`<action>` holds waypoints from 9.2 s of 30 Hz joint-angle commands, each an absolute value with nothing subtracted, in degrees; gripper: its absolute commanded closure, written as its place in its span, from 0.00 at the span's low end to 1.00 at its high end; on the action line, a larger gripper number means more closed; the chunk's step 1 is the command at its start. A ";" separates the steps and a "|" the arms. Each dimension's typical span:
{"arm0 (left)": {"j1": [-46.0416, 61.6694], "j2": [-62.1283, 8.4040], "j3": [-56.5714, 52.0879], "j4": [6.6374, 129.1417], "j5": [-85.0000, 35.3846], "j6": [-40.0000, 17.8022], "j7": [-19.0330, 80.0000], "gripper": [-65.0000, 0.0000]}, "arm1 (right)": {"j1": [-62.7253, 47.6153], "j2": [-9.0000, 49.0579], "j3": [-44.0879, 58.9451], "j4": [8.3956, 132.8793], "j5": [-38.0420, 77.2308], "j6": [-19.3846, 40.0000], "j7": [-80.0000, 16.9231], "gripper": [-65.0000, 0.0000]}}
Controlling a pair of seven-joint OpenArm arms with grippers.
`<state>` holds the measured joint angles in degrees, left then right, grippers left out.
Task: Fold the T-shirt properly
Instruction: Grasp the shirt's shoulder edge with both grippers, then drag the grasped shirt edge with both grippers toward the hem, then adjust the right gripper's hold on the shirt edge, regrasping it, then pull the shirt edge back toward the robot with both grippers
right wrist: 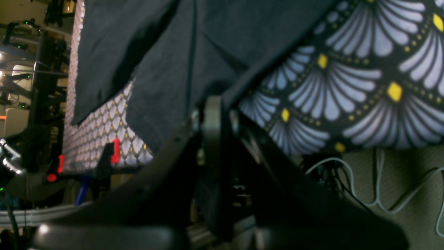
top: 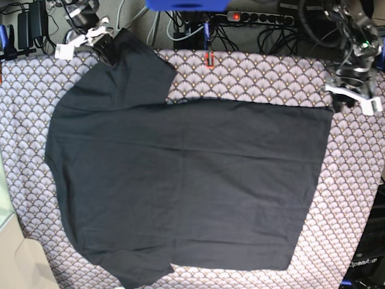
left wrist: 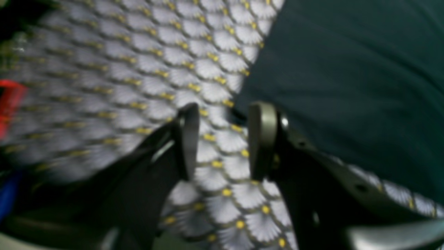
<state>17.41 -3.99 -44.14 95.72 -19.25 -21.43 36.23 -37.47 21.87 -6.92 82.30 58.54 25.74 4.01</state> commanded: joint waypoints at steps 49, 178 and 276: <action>4.88 -3.21 -46.29 86.90 -19.91 -24.92 43.91 1.00 | -33.80 31.69 -6.29 89.36 59.30 25.54 1.89 1.00; -18.77 -4.44 -39.78 77.05 2.86 -25.27 38.20 0.63 | 6.37 12.97 -8.22 84.79 17.80 32.13 -32.84 0.97; -13.58 -4.53 -43.56 81.19 2.86 -25.54 38.11 0.47 | 12.00 8.92 36.70 65.27 -7.60 40.00 -27.03 0.46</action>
